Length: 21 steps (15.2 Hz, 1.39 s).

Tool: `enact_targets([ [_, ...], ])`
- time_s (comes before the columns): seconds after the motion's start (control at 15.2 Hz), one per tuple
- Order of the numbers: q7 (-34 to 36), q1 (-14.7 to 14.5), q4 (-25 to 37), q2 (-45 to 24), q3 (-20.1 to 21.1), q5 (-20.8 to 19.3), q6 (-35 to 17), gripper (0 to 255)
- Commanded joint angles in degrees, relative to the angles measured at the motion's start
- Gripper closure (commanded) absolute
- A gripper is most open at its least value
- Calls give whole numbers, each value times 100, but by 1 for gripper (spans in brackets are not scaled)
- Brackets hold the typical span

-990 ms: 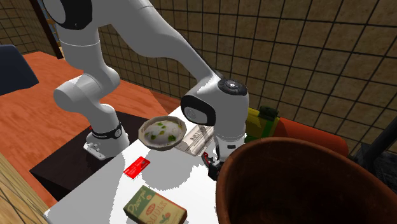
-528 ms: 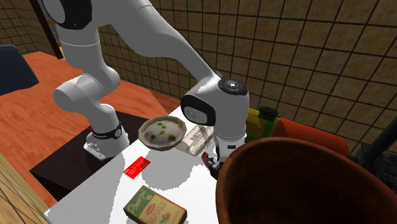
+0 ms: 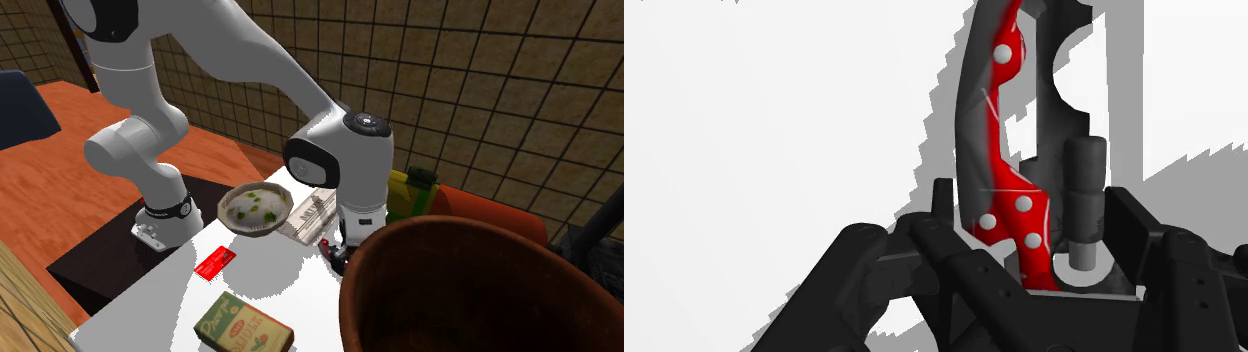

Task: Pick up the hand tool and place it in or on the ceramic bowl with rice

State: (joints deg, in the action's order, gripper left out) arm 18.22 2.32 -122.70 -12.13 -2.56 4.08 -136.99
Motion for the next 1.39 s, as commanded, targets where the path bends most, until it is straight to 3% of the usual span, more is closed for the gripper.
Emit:
enact_targets([
  [0.0,17,-4,38,100,-4,-16,135,255],
  [1.32,130,-9,711,860,-22,-125,1565,255],
])
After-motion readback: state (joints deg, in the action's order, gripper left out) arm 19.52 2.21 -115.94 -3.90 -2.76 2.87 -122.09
